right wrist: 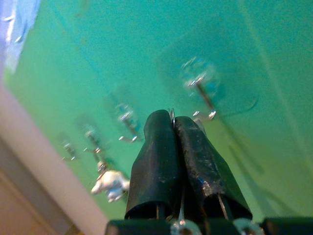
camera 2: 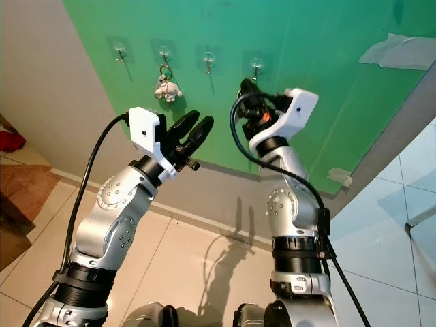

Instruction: Hang keys on a hook

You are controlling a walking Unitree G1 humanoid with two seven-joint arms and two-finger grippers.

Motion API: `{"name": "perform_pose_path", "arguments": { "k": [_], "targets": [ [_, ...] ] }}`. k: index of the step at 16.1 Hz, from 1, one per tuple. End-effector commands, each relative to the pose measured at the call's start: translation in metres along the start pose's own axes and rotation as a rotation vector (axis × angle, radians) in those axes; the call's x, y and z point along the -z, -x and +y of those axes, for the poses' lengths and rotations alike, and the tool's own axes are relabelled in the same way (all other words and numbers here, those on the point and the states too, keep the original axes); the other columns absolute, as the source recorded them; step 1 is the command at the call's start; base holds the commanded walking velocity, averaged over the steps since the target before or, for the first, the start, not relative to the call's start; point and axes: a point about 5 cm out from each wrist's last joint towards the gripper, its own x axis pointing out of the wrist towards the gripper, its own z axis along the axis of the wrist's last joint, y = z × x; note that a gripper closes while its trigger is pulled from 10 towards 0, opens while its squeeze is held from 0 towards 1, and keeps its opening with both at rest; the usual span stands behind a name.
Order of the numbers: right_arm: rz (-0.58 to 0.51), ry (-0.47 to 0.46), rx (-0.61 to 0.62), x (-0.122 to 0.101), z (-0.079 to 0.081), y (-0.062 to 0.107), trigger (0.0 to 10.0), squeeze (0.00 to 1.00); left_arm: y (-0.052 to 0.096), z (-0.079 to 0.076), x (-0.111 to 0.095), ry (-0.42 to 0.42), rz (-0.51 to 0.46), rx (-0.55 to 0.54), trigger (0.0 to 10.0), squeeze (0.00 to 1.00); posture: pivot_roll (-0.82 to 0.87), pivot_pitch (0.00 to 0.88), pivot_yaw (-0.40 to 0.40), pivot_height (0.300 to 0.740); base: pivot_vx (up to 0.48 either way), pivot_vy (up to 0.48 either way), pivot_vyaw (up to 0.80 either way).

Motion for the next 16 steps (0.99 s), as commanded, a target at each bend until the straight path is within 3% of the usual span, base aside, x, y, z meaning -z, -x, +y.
{"name": "perform_pose_path", "arguments": {
  "k": [1,4,11,16],
  "targets": [
    [-0.015,0.007,0.049,-0.004,-0.006,-0.002,10.0,0.0,0.002,-0.002,-0.002,-0.006,-0.001,0.011,10.0,0.0,0.03,0.135,0.055,0.74,0.0,0.0,0.0],
    [-0.009,0.026,0.1,-0.004,-0.014,-0.002,10.0,0.0,0.002,-0.002,-0.003,-0.005,-0.004,0.01,10.0,0.0,0.03,0.135,0.058,0.74,0.0,0.0,0.0],
    [-0.019,0.01,0.087,-0.006,-0.01,-0.004,10.0,0.0,0.001,-0.005,-0.005,-0.005,-0.004,0.022,10.0,0.0,0.03,0.137,0.059,0.74,0.0,0.0,0.0],
    [0.075,0.024,0.185,0.008,-0.023,0.001,10.0,0.0,0.001,-0.005,-0.007,-0.011,-0.009,0.024,10.0,0.0,0.03,0.138,0.06,0.74,0.0,0.0,0.0]
  ]
}}
